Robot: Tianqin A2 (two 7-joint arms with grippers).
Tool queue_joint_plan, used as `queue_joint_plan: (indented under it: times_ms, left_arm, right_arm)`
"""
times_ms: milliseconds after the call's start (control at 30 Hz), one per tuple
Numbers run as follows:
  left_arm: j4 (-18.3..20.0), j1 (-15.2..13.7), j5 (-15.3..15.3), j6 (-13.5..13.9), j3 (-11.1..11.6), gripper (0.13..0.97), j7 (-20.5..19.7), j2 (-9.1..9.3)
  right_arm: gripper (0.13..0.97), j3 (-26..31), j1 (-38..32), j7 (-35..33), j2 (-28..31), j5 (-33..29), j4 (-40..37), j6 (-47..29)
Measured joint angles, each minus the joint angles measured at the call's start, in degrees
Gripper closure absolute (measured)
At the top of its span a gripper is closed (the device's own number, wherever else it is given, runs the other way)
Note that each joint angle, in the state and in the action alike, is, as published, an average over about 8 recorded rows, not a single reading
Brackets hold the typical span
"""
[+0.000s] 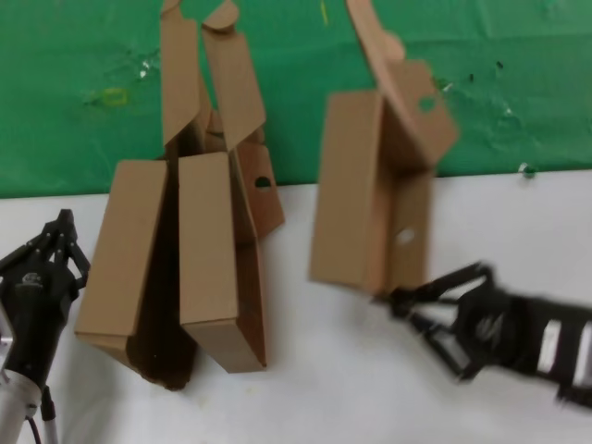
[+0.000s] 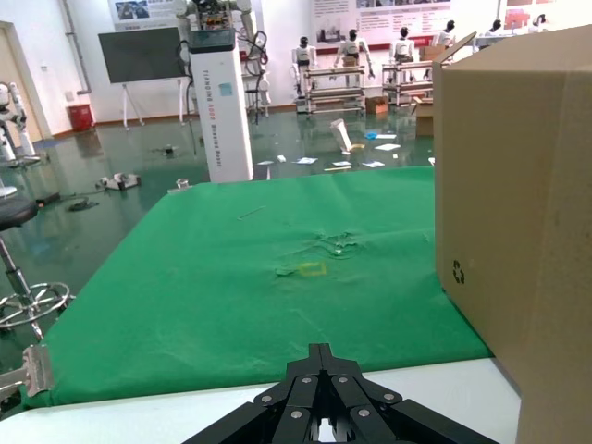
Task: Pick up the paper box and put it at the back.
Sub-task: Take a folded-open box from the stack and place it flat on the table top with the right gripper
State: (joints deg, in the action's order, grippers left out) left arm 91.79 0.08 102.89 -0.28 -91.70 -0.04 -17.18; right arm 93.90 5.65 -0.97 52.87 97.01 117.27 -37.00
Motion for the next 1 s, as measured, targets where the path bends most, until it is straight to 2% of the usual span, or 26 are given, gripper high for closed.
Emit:
queue_joint_plan:
  times_ms: [100,200,400,533,667,767,1000]
  left_arm:
    - [0.0,0.0,0.0,0.0,0.0,0.954,0.0,0.0]
    - [0.0,0.0,0.0,0.0,0.0,0.954,0.0,0.0]
    - [0.0,0.0,0.0,0.0,0.0,0.954,0.0,0.0]
    - [0.0,0.0,0.0,0.0,0.0,0.954,0.0,0.0]
    - [0.0,0.0,0.0,0.0,0.0,0.954,0.0,0.0]
    - [0.0,0.0,0.0,0.0,0.0,0.954,0.0,0.0]
    - [0.0,0.0,0.0,0.0,0.0,0.954,0.0,0.0]
  right_arm:
    - [0.945,-1.89,-3.08,5.64,4.17,-4.11,0.47,-2.24]
    - [0.945,-1.43,-9.03,13.53,7.4,-11.41,0.63,-6.29]
    - [0.945,5.93,-25.98,29.94,8.12,-29.11,0.15,-19.54]
    - [0.945,14.11,-37.19,37.61,4.51,-40.48,-2.35,-28.65]
    - [0.945,21.97,-46.13,41.39,-0.39,-50.93,-6.93,-34.85]
    - [0.946,26.0,-50.68,41.7,-5.16,-58.4,-11.26,-37.62]
    - [0.946,31.29,-56.59,38.17,-17.26,-72.84,-22.47,-39.6]
